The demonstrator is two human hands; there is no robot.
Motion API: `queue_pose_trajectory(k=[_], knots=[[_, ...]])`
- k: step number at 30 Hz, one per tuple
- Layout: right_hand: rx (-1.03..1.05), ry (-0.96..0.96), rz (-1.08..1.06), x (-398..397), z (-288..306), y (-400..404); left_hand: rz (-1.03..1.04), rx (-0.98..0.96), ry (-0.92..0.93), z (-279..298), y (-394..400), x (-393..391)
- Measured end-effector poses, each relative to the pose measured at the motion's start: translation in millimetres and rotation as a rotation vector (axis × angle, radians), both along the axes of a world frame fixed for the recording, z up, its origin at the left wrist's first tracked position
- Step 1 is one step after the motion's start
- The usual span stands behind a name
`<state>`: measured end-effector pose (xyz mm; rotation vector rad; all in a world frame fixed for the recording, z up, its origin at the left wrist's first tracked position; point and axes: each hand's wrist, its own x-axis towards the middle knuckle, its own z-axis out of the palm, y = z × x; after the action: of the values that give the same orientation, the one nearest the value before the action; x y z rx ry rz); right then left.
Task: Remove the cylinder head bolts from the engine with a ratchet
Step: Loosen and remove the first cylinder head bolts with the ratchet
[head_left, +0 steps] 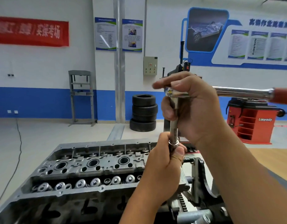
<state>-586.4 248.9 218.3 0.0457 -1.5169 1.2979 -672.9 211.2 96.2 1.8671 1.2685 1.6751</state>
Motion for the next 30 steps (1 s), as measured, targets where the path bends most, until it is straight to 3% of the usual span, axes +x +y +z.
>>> queue_pose_trajectory(k=[3, 6, 8, 13, 15, 18, 21, 23, 28, 30], knots=[[-0.148, -0.055, 0.418, 11.7, 8.9, 14.1, 0.004, 0.022, -0.003, 0.0, 2.5, 1.1], [-0.231, 0.000, 0.548, 20.3, 7.3, 22.8, 0.077, 0.045, 0.012, -2.9, 6.6, 7.2], [-0.185, 0.031, 0.421, 21.1, 2.4, 20.2, 0.128, 0.057, 0.009, -4.6, 8.5, 10.5], [0.015, 0.165, -0.213, 3.9, -11.1, -0.9, 0.147, 0.073, 0.012, -6.4, 8.7, 11.2], [0.035, 0.109, -0.178, -4.9, -5.9, -3.7, 0.094, 0.046, -0.001, -5.2, 6.2, 5.5], [-0.094, -0.039, 0.171, -0.6, 4.6, 2.2, 0.022, -0.016, -0.004, -1.6, 2.2, -3.9], [-0.157, 0.016, 0.346, 12.6, 2.9, 9.2, 0.042, -0.024, 0.000, 0.4, 1.1, 1.1], [-0.149, 0.061, 0.276, 17.9, -1.5, 9.3, 0.100, 0.004, 0.014, -0.4, 2.0, 7.0], [0.042, 0.158, -0.248, 3.4, -10.0, -4.2, 0.125, 0.053, -0.007, -5.3, 6.0, 9.6], [0.085, 0.093, -0.224, -2.6, -5.3, -5.0, 0.097, 0.064, -0.014, -6.3, 4.5, 5.9]])
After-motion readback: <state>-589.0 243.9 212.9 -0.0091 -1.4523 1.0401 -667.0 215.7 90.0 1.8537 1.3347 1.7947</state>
